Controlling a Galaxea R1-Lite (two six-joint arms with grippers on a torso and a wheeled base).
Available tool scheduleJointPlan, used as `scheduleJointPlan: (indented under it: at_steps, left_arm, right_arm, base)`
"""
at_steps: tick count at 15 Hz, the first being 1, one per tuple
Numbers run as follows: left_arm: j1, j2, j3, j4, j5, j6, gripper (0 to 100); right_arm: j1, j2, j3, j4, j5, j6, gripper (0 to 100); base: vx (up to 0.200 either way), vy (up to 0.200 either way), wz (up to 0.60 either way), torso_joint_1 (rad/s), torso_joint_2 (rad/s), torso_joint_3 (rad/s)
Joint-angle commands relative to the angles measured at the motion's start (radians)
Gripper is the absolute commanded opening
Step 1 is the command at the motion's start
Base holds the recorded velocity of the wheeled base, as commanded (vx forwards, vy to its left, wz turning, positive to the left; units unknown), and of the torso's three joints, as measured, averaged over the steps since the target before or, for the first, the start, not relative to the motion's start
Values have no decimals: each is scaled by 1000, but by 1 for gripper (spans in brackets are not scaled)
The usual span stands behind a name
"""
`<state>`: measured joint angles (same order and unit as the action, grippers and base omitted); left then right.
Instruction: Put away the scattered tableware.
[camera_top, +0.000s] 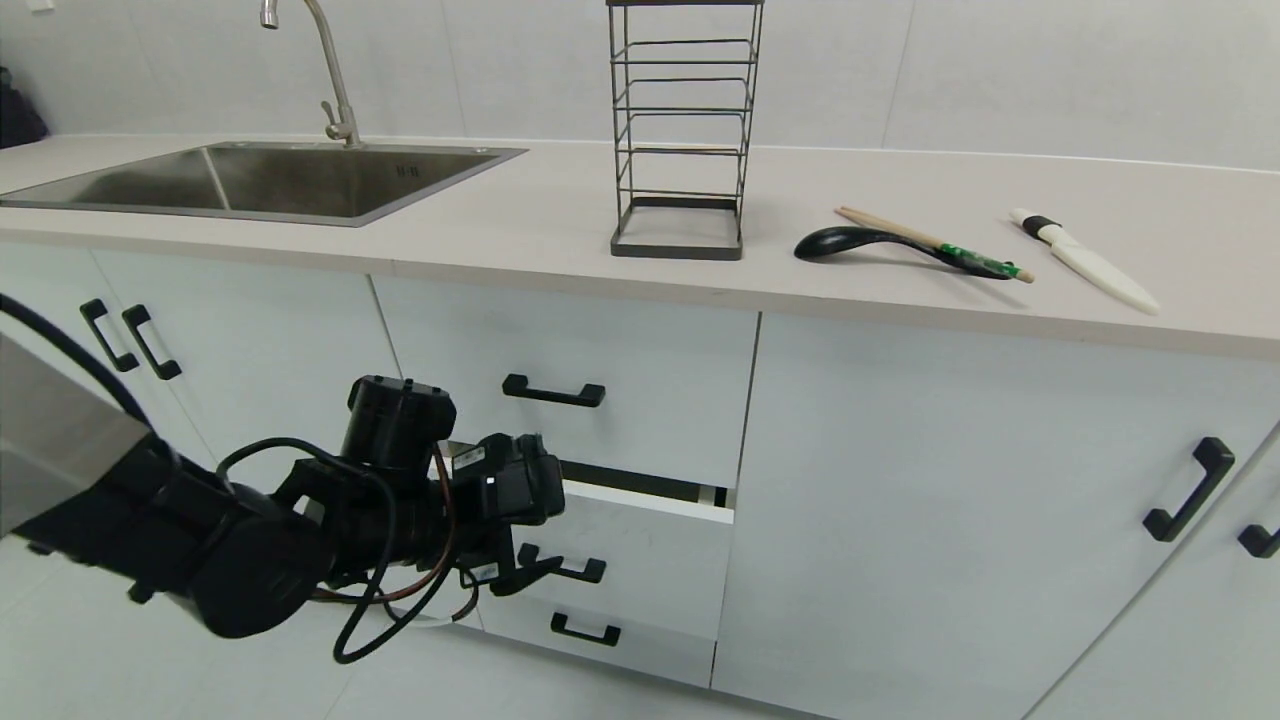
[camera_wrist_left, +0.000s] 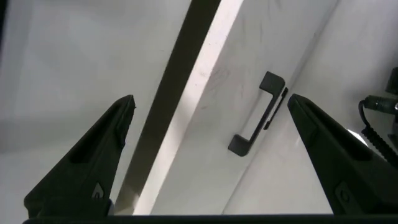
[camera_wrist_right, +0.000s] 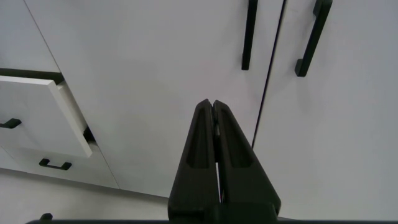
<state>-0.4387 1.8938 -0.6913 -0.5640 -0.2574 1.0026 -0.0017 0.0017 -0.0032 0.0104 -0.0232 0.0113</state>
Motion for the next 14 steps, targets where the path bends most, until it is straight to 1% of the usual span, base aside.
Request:
scheduleJointPlan:
  at_steps: [1, 6, 11, 14]
  left_arm:
    - [11, 99, -67, 0, -8, 1, 100]
    - [11, 160, -79, -5, -16, 1, 100]
    - [11, 209, -119, -7, -16, 1, 100]
    - [8, 222, -114, -7, -16, 1, 100]
  right_arm:
    - [0, 1, 0, 0, 0, -1, 0]
    - [0, 1, 0, 0, 0, -1, 0]
    - [0, 1, 0, 0, 0, 1, 0]
    - [0, 1, 0, 0, 0, 1, 0]
  base:
    - [0, 0, 0, 0, 0, 0]
    - [0, 0, 0, 0, 0, 0]
    - [0, 0, 0, 0, 0, 0]
    - [0, 0, 0, 0, 0, 0]
